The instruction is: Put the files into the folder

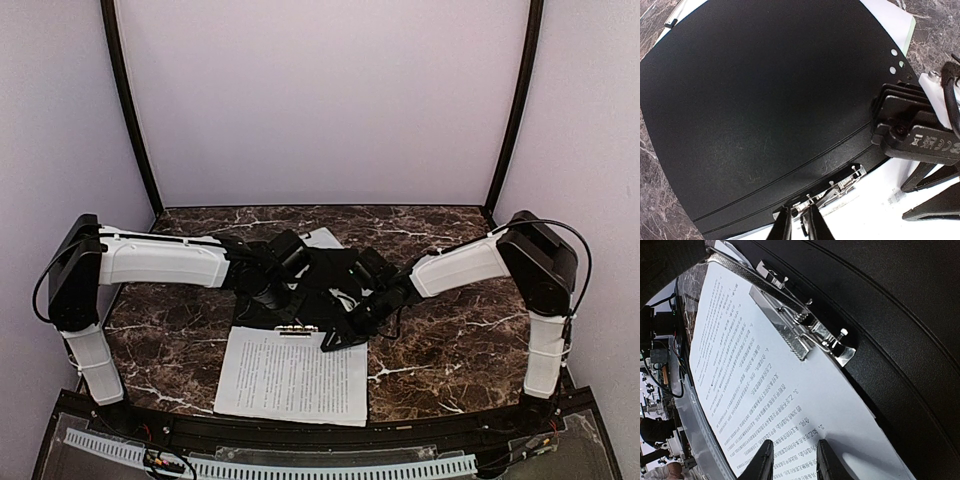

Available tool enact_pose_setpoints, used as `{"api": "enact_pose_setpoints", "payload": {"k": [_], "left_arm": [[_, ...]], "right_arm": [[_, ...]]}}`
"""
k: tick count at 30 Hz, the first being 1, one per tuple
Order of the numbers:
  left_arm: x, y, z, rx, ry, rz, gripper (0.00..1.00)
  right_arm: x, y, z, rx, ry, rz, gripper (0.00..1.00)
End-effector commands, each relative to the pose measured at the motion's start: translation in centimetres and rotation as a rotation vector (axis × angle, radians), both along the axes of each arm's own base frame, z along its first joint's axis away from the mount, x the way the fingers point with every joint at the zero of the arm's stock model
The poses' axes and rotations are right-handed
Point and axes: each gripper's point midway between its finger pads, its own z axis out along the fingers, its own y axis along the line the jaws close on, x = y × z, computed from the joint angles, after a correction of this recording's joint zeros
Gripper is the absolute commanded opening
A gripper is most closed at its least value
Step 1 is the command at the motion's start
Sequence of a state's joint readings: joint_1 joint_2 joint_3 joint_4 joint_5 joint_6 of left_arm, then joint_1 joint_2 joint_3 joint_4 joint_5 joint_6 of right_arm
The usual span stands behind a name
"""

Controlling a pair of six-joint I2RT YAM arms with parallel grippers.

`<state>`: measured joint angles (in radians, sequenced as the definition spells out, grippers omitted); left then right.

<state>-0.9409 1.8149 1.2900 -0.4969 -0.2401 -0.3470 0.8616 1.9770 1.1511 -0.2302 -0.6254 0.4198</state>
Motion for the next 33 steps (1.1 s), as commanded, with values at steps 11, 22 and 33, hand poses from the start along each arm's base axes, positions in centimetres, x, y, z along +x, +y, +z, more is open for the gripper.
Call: {"api": "enact_pose_setpoints", "payload": {"k": [11, 22, 33], "left_arm": [[-1.0, 0.5, -1.0, 0.015, 0.052, 0.007, 0.11], [-1.4, 0.8, -1.8, 0.017, 0.076, 0.028, 0.04], [-2.6, 2.6, -4.3, -0.008, 0.101, 0.113, 0.01]], "right_arm": [[-0.5, -1.5, -2.4, -0.081, 0.019, -0.015, 0.29], [-0.5, -1.5, -2.5, -0.083, 0.018, -0.016, 0.29], [-0.2, -1.4, -2.0, -0.066, -0.013, -0.022, 0.32]]}}
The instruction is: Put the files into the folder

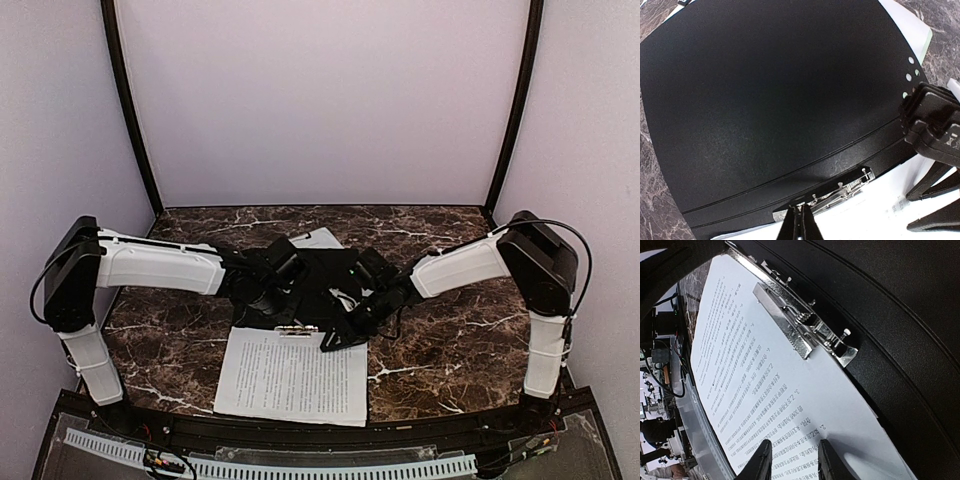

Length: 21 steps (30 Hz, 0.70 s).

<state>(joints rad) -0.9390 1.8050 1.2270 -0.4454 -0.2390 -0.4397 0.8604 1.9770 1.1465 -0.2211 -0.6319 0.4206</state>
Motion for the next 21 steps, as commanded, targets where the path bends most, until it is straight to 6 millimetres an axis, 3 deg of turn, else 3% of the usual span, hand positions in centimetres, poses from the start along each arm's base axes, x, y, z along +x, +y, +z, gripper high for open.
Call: {"api": "enact_pose_setpoints", "payload": {"k": [1, 6, 11, 21], "left_arm": [[-2.2, 1.8, -3.2, 0.005, 0.078, 0.043, 0.01], [-3.0, 2.8, -4.9, -0.039, 0.072, 0.08, 0.01], [-3.6, 3.6, -6.4, -0.059, 0.071, 0.097, 0.01], [-4.7, 3.2, -8.3, -0.127, 0.11, 0.095, 0.01]], "right_arm": [[0.1, -1.4, -1.6, -0.063, -0.038, -0.029, 0.33], [2.1, -0.2, 2.4, 0.065, -0.248, -0.043, 0.48], [4.1, 0.4, 4.3, 0.107, -0.423, -0.025, 0.55], [5.7, 1.5, 2.3, 0.087, -0.625, 0.151, 0.62]]}}
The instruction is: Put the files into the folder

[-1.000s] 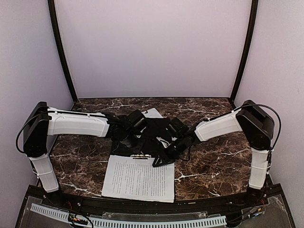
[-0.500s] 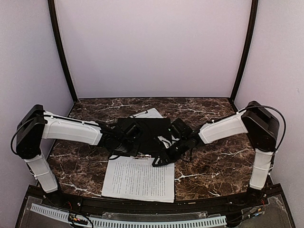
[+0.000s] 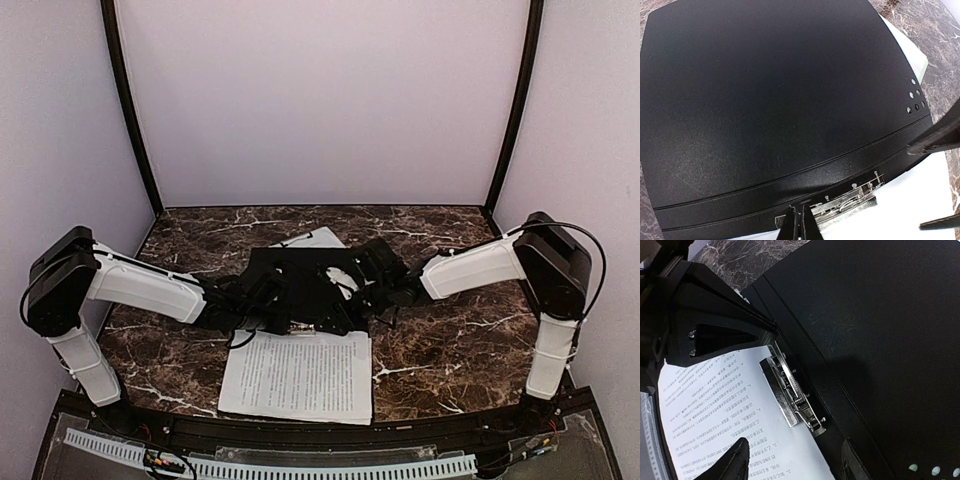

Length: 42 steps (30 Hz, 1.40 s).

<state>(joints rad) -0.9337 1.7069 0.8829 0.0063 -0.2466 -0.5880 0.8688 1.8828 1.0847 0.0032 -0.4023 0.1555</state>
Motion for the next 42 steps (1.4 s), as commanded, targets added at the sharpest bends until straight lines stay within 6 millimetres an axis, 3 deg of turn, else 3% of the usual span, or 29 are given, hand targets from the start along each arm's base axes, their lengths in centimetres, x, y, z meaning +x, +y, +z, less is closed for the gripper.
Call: {"api": "enact_pose_setpoints", "payload": {"k": [1, 7, 16, 34, 42], "left_arm": [[-4.4, 2.0, -5.9, 0.086, 0.204, -0.06, 0.01], [-4.8, 1.8, -6.0, 0.06, 0.225, -0.068, 0.01], [-5.0, 1.7, -6.1, 0.02, 0.257, -0.076, 0.01], [-4.7, 2.0, -6.1, 0.002, 0.276, -0.07, 0.01], [-5.3, 2.0, -6.2, -0.024, 0.319, -0.068, 0.01]], "right_arm": [[1.0, 0.7, -1.1, -0.022, -0.145, 0.095, 0.62], [1.6, 1.0, -3.0, -0.072, -0.198, 0.147, 0.59], [1.0, 1.5, -4.6, -0.112, -0.22, 0.206, 0.51], [-0.4, -0.6, -7.0, -0.224, -0.26, 0.225, 0.42], [0.1, -2.5, -8.8, -0.34, -0.279, 0.172, 0.33]]}}
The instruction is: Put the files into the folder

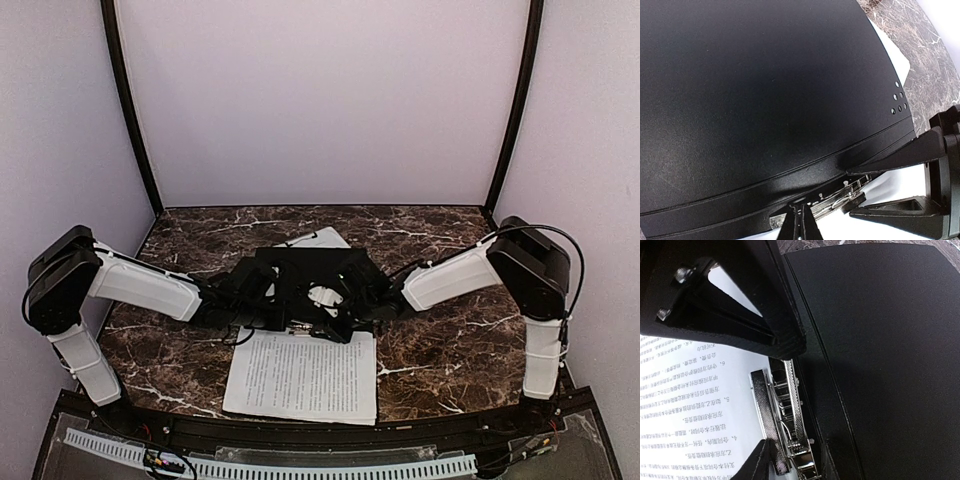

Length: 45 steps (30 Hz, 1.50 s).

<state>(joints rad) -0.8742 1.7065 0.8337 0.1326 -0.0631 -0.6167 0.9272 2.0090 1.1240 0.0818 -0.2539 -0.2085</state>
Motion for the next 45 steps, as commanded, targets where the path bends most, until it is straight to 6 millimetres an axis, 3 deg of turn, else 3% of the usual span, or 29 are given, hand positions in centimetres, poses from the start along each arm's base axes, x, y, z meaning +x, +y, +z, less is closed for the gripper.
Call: {"api": "enact_pose_setpoints", "payload": {"k": [1, 11, 16, 27, 45], "left_arm": [[-5.5, 3.1, -6.1, 0.136, 0.248, -0.049, 0.01], [-6.9, 4.7, -8.0, 0.174, 0.349, 0.016, 0.01], [-6.6, 5.2, -8.3, 0.176, 0.36, 0.032, 0.01], [-7.5, 7.1, -9.7, 0.171, 0.393, 0.073, 0.01], [-5.3, 8.6, -10.5, 0.232, 0.295, 0.103, 0.01]], "right_arm": [[-0.7, -4.5, -5.2, -0.226, 0.028, -0.091, 0.32], [-0.7, -6.0, -6.1, -0.3, 0.065, -0.18, 0.24], [-0.7, -6.8, -6.9, -0.328, 0.061, -0.202, 0.23], [-0.6, -6.8, -7.4, -0.312, 0.078, -0.211, 0.22], [-2.0, -6.8, -7.7, -0.288, 0.094, -0.093, 0.18]]}}
